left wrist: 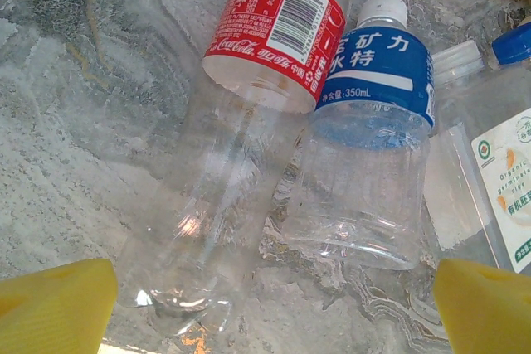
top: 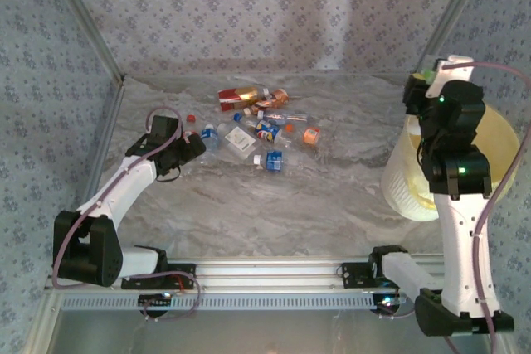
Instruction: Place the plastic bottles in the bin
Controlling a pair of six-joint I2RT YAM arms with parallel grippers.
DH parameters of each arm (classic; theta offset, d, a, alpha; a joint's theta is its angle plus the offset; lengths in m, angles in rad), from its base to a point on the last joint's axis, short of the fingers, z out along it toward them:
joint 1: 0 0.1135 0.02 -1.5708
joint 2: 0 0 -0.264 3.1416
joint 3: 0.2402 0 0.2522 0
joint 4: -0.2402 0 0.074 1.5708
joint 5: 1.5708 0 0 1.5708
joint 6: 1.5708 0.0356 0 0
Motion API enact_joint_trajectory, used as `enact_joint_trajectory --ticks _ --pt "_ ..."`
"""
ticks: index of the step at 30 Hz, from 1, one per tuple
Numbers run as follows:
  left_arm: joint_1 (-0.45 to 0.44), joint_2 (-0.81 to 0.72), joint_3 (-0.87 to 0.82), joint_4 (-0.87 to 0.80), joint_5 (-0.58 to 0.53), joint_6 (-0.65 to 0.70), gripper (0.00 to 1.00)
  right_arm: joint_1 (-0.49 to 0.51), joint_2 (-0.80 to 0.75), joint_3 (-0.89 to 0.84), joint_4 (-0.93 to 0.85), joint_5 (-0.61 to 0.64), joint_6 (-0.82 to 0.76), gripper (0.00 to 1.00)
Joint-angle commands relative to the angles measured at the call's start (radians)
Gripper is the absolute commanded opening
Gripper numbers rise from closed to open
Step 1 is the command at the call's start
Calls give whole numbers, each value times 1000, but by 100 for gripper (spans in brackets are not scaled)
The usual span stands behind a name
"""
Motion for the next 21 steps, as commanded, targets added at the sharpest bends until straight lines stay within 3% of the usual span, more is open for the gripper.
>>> enact_joint_trajectory --ticks 1,7,14,21 --pt "1 7 1 13 10 -3 98 -107 -10 9 -14 -18 24 48" --pt "1 11 6 11 7 -1 98 -286 -6 -36 -31 -28 42 48" --pt "1 40 36 3 17 2 98 -429 19 -77 -86 -19 21 50" --pt "-1 54 41 12 31 -3 98 -483 69 -143 -95 -51 57 52"
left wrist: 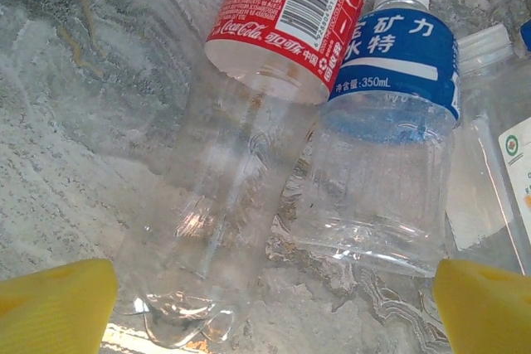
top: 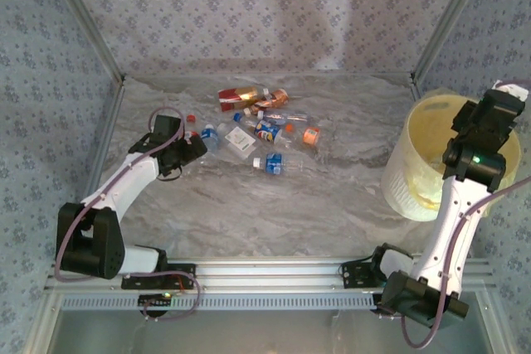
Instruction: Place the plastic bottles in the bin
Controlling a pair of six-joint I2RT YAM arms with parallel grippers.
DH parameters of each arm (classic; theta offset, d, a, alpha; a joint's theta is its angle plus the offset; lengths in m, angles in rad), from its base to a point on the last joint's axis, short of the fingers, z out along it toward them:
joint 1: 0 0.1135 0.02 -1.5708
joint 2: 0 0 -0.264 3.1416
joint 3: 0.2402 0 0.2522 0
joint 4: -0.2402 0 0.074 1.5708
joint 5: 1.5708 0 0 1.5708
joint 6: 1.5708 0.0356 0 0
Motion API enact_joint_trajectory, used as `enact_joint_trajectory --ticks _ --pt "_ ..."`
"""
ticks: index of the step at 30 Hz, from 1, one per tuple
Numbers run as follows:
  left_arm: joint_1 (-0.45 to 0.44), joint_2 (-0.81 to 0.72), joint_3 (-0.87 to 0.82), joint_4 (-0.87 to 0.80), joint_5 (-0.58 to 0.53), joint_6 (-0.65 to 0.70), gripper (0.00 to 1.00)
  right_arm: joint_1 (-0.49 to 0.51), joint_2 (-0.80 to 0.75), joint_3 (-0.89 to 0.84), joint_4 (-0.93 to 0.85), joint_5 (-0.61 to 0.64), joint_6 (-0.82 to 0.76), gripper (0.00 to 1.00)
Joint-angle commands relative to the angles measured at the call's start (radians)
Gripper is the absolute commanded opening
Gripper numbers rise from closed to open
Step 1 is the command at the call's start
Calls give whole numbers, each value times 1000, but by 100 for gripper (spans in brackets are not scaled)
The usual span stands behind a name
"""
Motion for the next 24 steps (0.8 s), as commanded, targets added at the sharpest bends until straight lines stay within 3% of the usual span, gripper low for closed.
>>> enact_joint_trajectory --ticks 1,7,9,12,17,24 --pt "-2 7 33 12 20 -3 98 -8 30 -39 -22 26 41 53" --pt "0 -11 27 -5 -4 11 98 -11 59 -101 -20 93 74 56" --pt "-1 -14 29 -9 -10 17 98 -11 57 -116 -21 100 94 64" --pt "2 -12 38 -21 -23 36 98 -9 50 -123 -31 93 121 85" --pt "10 4 76 -48 -48 88 98 24 24 -106 -53 71 149 100" --pt "39 51 118 -78 -59 168 98 133 -26 -47 -70 106 175 100"
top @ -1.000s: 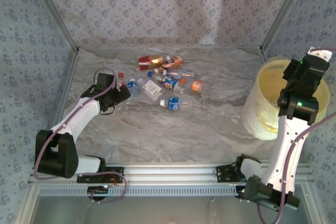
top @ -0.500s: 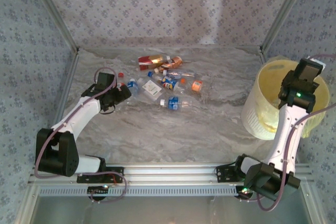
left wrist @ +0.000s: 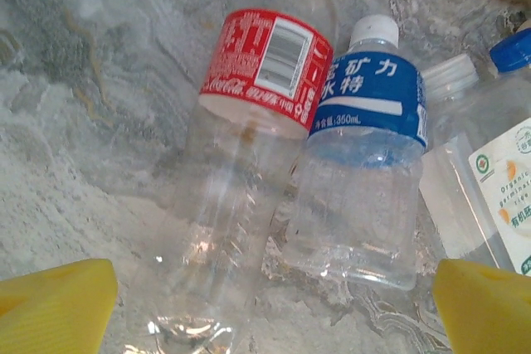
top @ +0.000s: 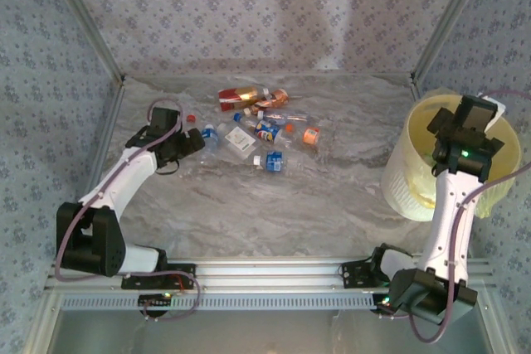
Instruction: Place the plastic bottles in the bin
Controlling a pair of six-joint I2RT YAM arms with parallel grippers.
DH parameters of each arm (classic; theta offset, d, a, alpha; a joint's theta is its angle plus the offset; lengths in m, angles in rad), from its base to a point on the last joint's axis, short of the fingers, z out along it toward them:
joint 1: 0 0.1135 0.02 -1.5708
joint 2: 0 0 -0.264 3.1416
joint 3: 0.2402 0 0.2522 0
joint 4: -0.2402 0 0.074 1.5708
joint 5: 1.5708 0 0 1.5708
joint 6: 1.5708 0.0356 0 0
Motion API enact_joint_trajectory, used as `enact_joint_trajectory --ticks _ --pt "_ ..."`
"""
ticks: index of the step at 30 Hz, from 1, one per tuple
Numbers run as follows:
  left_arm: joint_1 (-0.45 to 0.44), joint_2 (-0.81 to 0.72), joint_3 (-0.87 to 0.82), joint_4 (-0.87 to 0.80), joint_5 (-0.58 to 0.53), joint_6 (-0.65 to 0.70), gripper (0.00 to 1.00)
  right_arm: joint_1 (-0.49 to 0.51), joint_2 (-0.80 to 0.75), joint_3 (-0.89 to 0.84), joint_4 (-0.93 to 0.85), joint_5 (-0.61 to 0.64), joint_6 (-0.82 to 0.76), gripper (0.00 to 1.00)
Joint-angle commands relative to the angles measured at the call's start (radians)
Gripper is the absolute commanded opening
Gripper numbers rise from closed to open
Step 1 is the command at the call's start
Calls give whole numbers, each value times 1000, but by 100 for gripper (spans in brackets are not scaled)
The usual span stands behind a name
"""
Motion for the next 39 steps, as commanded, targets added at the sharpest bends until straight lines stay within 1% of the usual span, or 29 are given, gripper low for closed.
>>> enact_joint_trajectory --ticks 1,4,8,12,14,16,20,24,28,32,39 --pt "23 35 40 -48 -24 74 98 54 -51 45 1 9 36 100" --pt "34 75 63 -58 -23 140 98 112 -95 24 70 -68 27 100" --pt "34 123 91 -63 18 231 98 195 -130 2 149 -130 43 100" --pt "41 146 97 -49 8 247 98 298 -150 -29 236 -242 29 100" --pt "46 171 119 -47 16 246 98 357 -152 -40 260 -272 14 100" --pt "47 203 150 -55 14 251 98 415 -150 -52 275 -273 -7 100" --pt "55 274 222 -84 6 261 98 520 -136 -53 291 -211 -61 100" --pt "77 358 319 -132 35 287 98 583 -124 -47 281 -159 -93 100" --pt "91 442 408 -168 55 311 98 618 -131 -45 292 -153 -86 100" --pt "97 539 524 -250 80 338 97 637 -152 -52 294 -132 -88 100" --pt "97 629 595 -251 151 351 93 643 -163 -53 301 -114 -88 100"
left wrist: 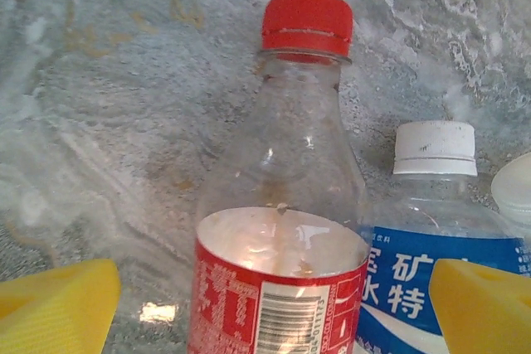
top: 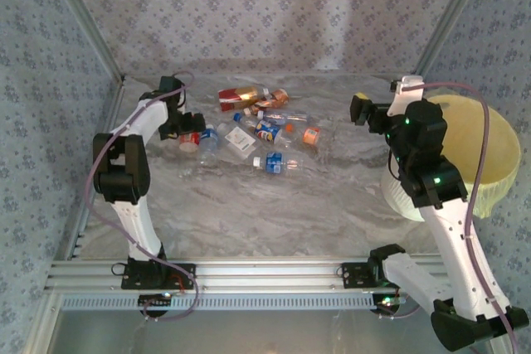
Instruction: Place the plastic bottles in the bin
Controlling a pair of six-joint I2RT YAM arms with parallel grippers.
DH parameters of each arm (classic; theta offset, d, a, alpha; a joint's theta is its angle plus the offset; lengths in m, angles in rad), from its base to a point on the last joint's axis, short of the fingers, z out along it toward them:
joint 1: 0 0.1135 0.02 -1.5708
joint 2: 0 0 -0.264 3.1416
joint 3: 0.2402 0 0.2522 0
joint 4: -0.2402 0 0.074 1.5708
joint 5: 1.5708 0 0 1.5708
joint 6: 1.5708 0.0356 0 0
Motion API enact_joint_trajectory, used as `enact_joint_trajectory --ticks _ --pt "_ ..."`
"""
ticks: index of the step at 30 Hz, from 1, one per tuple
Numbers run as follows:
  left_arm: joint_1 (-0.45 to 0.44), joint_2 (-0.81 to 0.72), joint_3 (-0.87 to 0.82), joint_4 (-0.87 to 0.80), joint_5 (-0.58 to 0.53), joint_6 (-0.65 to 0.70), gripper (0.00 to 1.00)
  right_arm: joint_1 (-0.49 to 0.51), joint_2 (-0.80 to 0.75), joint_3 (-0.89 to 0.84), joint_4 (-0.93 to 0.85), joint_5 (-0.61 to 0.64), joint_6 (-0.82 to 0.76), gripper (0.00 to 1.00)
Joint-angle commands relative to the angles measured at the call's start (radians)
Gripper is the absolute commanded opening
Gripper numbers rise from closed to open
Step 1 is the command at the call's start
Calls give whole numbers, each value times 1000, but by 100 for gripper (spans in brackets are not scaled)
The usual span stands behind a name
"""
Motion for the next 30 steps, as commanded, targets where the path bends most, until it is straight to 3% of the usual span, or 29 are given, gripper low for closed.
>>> enact_joint_trajectory --ticks 1,16,23,27,30 --pt "3 45 51 -44 40 22 93 9 -11 0 20 27 -12 100" --pt "38 82 11 18 -19 -33 77 26 -6 -28 12 62 -30 100" --pt "59 93 -12 11 -24 -24 77 38 -3 -41 14 79 -35 100" --pt "69 84 -33 27 -23 -32 67 51 -5 -58 37 74 -24 100" --pt "71 52 -50 53 -21 -26 59 77 -15 -93 103 0 -7 100"
